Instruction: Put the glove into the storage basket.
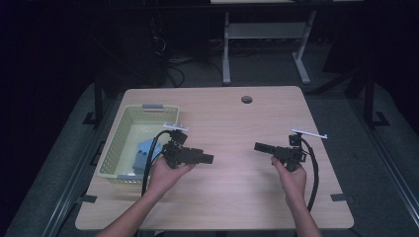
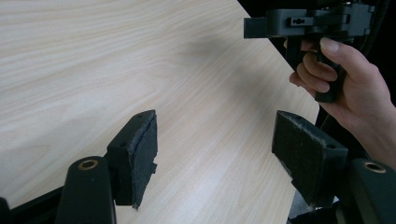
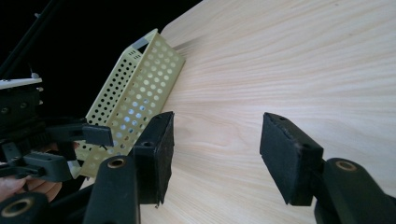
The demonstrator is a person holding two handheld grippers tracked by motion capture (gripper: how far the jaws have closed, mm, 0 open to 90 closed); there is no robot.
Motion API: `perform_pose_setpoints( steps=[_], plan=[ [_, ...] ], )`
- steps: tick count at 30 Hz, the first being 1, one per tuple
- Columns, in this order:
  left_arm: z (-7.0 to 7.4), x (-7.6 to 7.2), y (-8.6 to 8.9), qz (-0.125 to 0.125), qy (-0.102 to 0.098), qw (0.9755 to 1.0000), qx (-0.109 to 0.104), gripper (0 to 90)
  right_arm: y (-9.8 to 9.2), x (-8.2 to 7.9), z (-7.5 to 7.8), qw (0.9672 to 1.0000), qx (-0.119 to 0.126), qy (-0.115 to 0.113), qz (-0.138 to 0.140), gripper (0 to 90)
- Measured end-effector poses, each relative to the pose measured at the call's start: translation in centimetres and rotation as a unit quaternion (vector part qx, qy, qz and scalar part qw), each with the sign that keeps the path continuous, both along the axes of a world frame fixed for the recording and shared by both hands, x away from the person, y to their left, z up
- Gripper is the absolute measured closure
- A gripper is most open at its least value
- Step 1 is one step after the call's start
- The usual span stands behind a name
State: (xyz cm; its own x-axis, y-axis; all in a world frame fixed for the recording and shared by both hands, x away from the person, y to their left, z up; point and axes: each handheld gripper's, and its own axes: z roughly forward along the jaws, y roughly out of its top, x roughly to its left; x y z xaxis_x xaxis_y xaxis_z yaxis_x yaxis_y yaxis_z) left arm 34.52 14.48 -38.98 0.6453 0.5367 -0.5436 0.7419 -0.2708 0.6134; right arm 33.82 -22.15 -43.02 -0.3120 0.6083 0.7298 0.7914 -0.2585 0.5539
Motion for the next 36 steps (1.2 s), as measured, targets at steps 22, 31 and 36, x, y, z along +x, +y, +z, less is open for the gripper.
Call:
perform_pose_setpoints(
  steps=[22,31,36],
  plan=[
    [-1.7,-1.2,-3.1,-0.029,0.003,0.9996,-0.006,27.6,-3.1,-1.5,-1.7,0.9998,0.000,0.013,-0.018,41.3],
    [-2.5,-1.9,-3.8,-0.033,0.003,0.9995,-0.004,27.4,-4.0,-2.1,-2.5,0.9996,0.002,0.015,-0.025,38.4],
    [-3.0,-2.2,-4.2,-0.039,0.014,0.9989,-0.021,27.4,-4.4,-2.6,-2.9,0.9995,0.004,0.016,-0.025,36.4]
  ],
)
